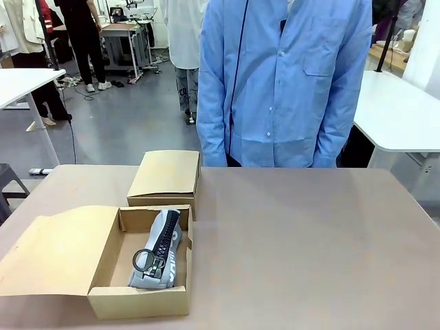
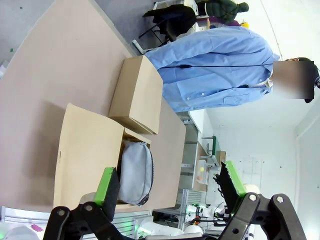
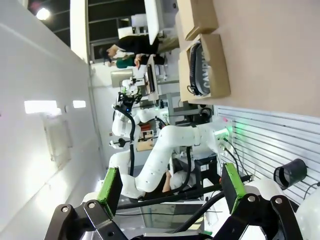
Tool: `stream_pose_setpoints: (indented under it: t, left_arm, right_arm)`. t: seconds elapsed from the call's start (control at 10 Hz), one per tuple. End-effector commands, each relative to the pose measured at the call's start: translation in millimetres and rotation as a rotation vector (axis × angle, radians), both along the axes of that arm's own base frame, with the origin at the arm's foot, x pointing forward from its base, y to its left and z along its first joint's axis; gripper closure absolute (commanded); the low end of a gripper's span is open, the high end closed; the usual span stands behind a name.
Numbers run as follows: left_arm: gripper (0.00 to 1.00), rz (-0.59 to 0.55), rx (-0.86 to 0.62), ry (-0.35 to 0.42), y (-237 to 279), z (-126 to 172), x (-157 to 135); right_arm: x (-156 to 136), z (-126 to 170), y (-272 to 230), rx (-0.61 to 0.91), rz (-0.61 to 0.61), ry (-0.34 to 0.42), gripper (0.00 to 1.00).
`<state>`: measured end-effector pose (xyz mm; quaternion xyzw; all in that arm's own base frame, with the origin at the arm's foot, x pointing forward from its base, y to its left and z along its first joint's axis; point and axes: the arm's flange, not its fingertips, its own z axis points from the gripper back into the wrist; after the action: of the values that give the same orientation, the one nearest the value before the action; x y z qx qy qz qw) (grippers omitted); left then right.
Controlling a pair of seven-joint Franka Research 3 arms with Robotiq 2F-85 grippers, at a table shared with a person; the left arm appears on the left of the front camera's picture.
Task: Place items inside the box.
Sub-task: Close the lid of the Mailer Box closest to the robot.
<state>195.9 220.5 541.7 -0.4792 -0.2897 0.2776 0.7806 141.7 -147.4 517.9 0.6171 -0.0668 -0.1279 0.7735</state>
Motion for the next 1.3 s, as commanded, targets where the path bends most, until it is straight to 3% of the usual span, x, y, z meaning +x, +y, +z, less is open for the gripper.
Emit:
stream_pose_setpoints:
  t: [0.0, 0.2, 0.3, 0.4, 0.5, 0.6, 0.7, 0.8, 0.9, 1.0, 1.1, 1.2]
  left_arm:
    - [0.0, -0.003, -0.003, -0.024, -1, 0, -2]
    - [0.0, 0.0, 0.0, 0.0, 0, 0, 0]
    - [0.0, -0.086, 0.101, -0.201, -39, 14, -1]
    - [0.0, -0.3, 0.146, -0.296, -87, 6, -10]
    - [0.0, -0.496, 0.25, -0.427, -126, -16, -20]
    - [0.0, -0.624, 0.337, -0.61, -145, -37, -24]
    - [0.0, -0.668, 0.416, -0.857, -147, -51, -28]
    - [0.0, -0.673, 0.375, -0.908, -140, -65, -36]
    - [0.0, -0.656, 0.417, -1.046, -130, -76, -39]
    - [0.0, -0.647, 0.426, -1.091, -120, -89, -37]
    - [0.0, -0.665, 0.535, -1.034, -110, -106, -27]
    - [0.0, -0.655, 0.473, -0.847, -68, 25, -13]
  right_arm:
    - [-2, 1, -1, 0.008, 0.003, -0.024, 0.0]
    - [-2, 1, -1, 0.008, 0.003, -0.024, 0.0]
    - [-2, 1, -1, 0.008, 0.003, -0.024, 0.0]
    - [-2, 1, -1, 0.008, 0.003, -0.024, 0.0]
    - [-2, 1, -1, 0.008, 0.003, -0.024, 0.0]
    - [-2, 1, -1, 0.008, 0.003, -0.024, 0.0]
    - [-2, 1, -1, 0.008, 0.003, -0.024, 0.0]
    - [-2, 1, -1, 0.008, 0.003, -0.024, 0.0]
    - [-2, 1, -1, 0.008, 0.003, -0.024, 0.0]
    - [-2, 1, -1, 0.008, 0.003, -0.024, 0.0]
    - [-2, 1, -1, 0.008, 0.003, -0.024, 0.0]
    - [-2, 1, -1, 0.008, 0.003, -0.024, 0.0]
